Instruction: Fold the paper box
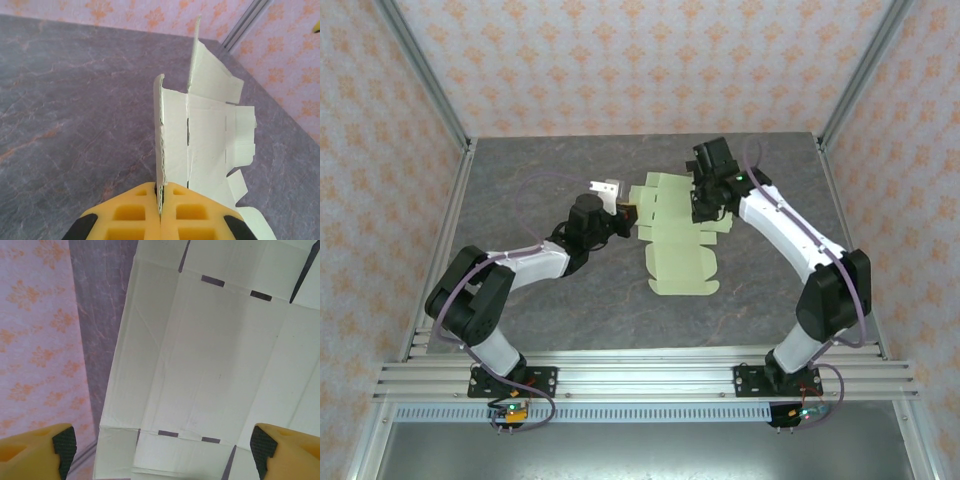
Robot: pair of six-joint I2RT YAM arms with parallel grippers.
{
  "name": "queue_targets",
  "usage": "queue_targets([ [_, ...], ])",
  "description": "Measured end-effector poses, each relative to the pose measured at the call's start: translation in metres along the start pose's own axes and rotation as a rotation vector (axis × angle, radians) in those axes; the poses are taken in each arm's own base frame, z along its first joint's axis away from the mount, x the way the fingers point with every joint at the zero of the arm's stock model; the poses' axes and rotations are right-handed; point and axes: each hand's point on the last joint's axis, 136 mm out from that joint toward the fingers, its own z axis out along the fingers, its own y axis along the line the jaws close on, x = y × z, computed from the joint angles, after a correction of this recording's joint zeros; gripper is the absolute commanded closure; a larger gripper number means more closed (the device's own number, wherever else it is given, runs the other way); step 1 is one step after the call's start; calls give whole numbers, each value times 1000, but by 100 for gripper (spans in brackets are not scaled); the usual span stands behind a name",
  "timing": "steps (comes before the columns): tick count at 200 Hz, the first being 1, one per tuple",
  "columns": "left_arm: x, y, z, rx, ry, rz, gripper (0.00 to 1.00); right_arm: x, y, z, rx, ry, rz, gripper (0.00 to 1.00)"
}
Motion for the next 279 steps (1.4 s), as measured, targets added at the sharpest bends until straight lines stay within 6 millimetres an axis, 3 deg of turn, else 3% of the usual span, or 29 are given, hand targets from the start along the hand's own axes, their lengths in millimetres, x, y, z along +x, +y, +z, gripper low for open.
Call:
queue_targets([
  [24, -11, -8, -2, 27, -52, 15, 100, -3, 1, 16, 37, 66, 54, 9],
  [55, -14, -18, -4, 47, -71, 51, 100, 3, 8, 44, 91, 121, 54, 1],
  [85, -10, -17, -5, 29, -69, 87, 100, 10, 18, 42, 86, 151, 35, 0],
  [121, -1, -12, -6, 13, -54, 108, 100, 14, 23, 42, 84, 170, 41, 8],
  [178, -4, -16, -18, 12, -83, 119, 100, 18, 34, 56, 84, 182, 40, 32],
  [206, -7, -15, -18, 5, -97, 118, 100, 17, 34, 57, 84, 184, 41, 64],
  [230, -7, -13, -19, -7, -99, 109, 100, 16, 33, 62, 78, 184, 41, 83],
  [247, -7, -9, -19, -25, -103, 91, 82, 15, 24, 68, 88, 187, 44, 95],
  [279, -8, -5, -19, -49, -113, 57, 63, 13, 9, 77, 86, 187, 28, 100],
])
